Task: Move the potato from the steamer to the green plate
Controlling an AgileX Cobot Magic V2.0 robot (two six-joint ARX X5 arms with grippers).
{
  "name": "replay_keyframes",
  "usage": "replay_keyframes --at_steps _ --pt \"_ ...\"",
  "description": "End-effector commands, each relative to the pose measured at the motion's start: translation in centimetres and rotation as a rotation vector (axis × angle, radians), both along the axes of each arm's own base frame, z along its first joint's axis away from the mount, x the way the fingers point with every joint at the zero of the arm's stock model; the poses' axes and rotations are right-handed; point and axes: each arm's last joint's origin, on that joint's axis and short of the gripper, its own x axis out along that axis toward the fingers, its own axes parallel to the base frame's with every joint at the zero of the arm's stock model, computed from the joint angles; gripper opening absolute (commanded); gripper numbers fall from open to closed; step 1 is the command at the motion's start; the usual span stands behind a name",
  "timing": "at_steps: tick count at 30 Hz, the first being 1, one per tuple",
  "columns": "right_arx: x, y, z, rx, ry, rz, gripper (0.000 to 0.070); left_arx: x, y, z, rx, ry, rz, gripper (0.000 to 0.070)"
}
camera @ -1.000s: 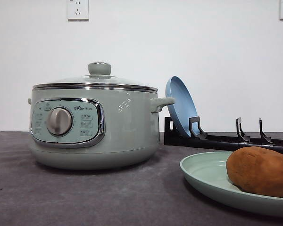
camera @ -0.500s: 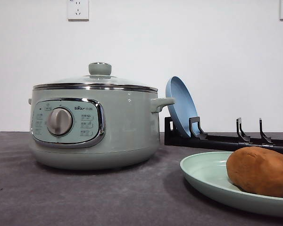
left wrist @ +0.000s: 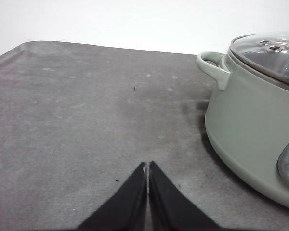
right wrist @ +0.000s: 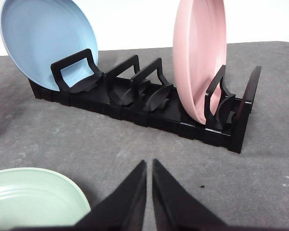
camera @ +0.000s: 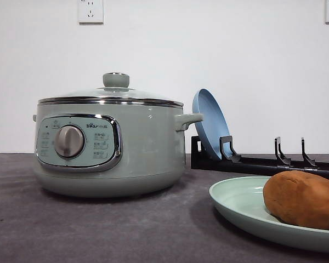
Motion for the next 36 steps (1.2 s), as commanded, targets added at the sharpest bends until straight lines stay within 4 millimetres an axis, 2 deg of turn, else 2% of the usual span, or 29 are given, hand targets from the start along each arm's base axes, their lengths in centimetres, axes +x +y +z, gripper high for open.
replay_keyframes --at_steps 1,36 --pt "0.03 0.01 -0.05 -0.010 -0.008 0.001 0.0009 0.10 0.03 -0.66 0.016 0.018 0.005 0.0000" --pt "0.03 0.01 -0.05 -0.010 -0.008 0.001 0.0010 0.10 0.03 -0.66 0.016 0.018 0.005 0.0000"
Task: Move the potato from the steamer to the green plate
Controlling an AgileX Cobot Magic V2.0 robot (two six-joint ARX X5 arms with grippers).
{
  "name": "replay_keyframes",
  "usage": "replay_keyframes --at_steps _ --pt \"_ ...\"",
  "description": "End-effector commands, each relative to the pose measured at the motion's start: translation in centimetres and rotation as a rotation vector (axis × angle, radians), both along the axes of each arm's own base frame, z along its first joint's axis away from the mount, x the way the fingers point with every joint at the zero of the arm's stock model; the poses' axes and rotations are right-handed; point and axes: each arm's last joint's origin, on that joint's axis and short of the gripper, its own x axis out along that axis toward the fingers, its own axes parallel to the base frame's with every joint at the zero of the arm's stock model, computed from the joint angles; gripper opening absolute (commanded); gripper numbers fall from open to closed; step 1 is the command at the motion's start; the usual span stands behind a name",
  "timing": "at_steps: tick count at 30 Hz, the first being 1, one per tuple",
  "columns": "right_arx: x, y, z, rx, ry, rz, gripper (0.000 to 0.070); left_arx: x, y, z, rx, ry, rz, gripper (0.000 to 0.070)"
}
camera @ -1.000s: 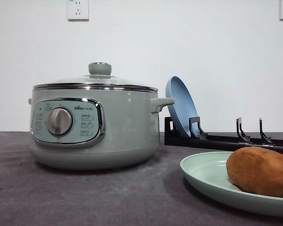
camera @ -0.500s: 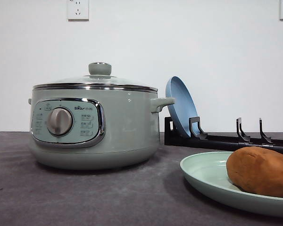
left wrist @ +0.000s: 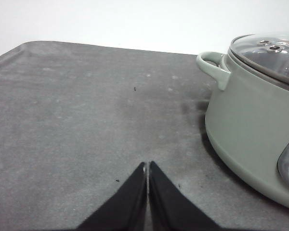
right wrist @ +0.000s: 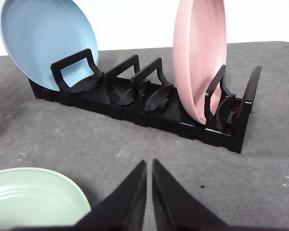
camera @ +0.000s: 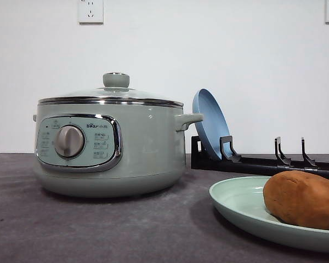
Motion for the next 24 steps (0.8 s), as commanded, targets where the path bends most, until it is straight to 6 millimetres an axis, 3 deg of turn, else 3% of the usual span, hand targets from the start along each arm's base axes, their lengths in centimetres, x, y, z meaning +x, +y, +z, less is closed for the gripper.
replay_keyframes --at_steps 1,24 --pt "0.03 0.01 -0.05 -0.010 -0.008 0.001 0.0010 0.10 0.03 -0.66 0.016 0.018 0.005 0.0000" --pt "0.03 0.01 -0.05 -0.010 -0.008 0.001 0.0009 0.09 0.03 -0.67 0.017 0.018 0.005 0.0000"
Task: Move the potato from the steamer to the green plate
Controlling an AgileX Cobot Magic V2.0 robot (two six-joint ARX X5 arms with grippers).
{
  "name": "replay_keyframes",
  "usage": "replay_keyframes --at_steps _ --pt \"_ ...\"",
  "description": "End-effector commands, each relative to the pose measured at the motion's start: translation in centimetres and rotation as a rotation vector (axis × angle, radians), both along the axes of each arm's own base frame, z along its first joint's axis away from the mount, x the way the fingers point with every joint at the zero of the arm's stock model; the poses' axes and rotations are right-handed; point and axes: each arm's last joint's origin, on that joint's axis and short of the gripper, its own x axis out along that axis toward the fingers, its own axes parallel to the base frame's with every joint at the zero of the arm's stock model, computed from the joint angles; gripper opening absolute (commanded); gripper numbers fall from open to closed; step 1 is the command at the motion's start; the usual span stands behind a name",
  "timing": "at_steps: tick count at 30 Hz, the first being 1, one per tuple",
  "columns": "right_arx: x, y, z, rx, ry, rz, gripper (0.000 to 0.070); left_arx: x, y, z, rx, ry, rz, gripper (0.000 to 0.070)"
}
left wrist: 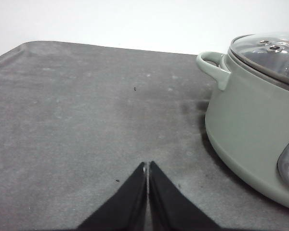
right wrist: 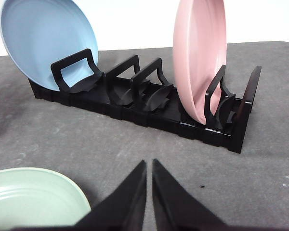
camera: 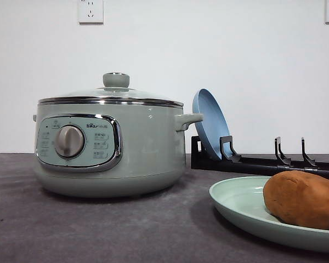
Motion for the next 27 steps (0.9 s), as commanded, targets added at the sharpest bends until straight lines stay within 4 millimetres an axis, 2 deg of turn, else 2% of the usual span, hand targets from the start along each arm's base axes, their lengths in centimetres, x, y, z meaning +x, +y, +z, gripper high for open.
replay_keyframes --at_steps 1,27 --pt "0.03 0.01 -0.05 -0.010 -0.008 0.001 0.0010 0.09 0.03 -0.67 0.016 0.018 0.005 0.0000" --pt "0.03 0.01 -0.05 -0.010 -0.008 0.001 0.0010 0.09 0.03 -0.67 0.016 0.018 0.005 0.0000"
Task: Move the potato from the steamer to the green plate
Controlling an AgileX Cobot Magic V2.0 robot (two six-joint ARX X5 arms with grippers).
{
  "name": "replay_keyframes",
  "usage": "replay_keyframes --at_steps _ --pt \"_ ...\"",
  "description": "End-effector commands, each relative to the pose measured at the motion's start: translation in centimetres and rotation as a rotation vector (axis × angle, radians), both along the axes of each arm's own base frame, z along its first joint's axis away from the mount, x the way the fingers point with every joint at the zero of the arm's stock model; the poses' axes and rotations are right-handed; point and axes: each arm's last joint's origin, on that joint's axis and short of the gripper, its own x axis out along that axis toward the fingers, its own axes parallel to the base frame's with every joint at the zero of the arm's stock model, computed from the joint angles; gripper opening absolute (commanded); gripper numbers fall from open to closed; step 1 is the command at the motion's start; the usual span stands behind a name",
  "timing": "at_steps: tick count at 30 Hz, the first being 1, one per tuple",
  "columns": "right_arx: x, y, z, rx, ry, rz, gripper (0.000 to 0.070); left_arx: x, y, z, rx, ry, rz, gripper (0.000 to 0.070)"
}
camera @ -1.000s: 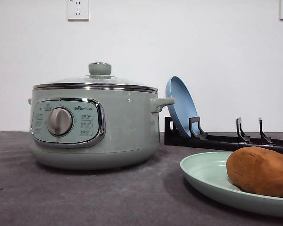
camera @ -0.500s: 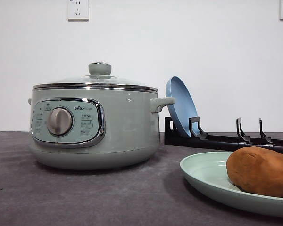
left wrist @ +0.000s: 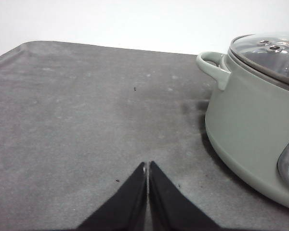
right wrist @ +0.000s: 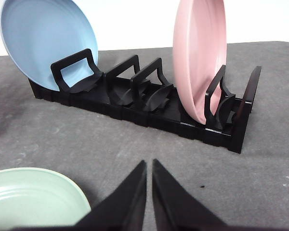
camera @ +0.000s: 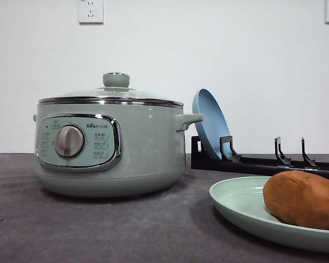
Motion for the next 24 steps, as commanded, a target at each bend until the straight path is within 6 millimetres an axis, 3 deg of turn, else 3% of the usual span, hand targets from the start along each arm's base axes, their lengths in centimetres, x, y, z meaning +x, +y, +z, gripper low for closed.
replay_keyframes --at_steps 1,24 --pt "0.03 0.01 -0.05 -0.010 -0.008 0.001 0.0010 0.09 0.03 -0.67 0.016 0.018 0.005 0.0000" --pt "0.03 0.01 -0.05 -0.010 -0.008 0.001 0.0010 0.10 0.03 -0.66 0.016 0.018 0.005 0.0000"
